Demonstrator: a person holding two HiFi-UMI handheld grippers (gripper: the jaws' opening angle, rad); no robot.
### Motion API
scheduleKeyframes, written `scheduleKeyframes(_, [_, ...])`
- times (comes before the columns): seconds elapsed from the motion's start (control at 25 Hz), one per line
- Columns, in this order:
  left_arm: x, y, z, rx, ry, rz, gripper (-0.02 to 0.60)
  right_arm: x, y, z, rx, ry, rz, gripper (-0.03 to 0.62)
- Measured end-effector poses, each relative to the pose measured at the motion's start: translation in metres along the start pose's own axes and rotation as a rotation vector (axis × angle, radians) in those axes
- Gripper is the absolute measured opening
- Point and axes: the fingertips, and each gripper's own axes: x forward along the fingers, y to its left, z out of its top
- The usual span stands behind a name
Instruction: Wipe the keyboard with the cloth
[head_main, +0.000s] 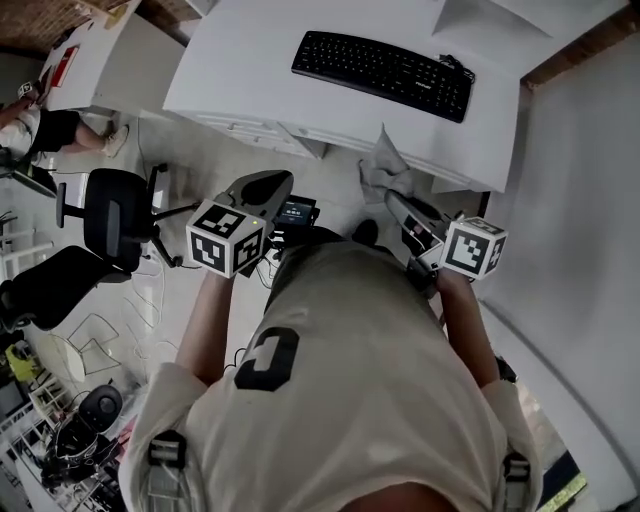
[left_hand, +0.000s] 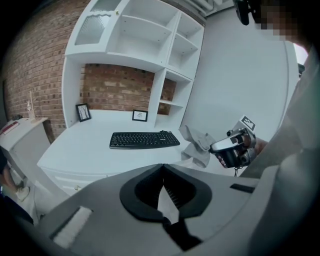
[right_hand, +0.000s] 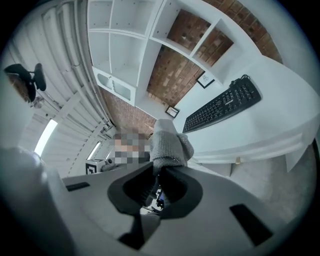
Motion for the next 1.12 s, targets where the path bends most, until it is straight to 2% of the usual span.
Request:
scheduleKeyframes(0.2, [0.013,-0.001,0.012,0.011,0.005,-0.003,0.005,0.003,-0.002,0.010,-0.014,0.029,0.016,0.017])
scheduleKeyframes(0.36, [0.020,0.006,0.016,0.027,0.009,-0.016,0.005,0.007,-0.014,0.019,0.009,-0.004,-0.012,0.017])
scheduleKeyframes(0.64, [0.023,0.041,0.016,0.013,0.007,-0.017,0.005,0.036,-0.007,0.036,-0.022,0.014,-0.044,0.017])
scheduleKeyframes(1.12, [0.023,0.117,0.024,-0.038,-0.015,-0.029,0.005,0.115,0.001,0.055,-0.077,0.125,-0.069,0.017])
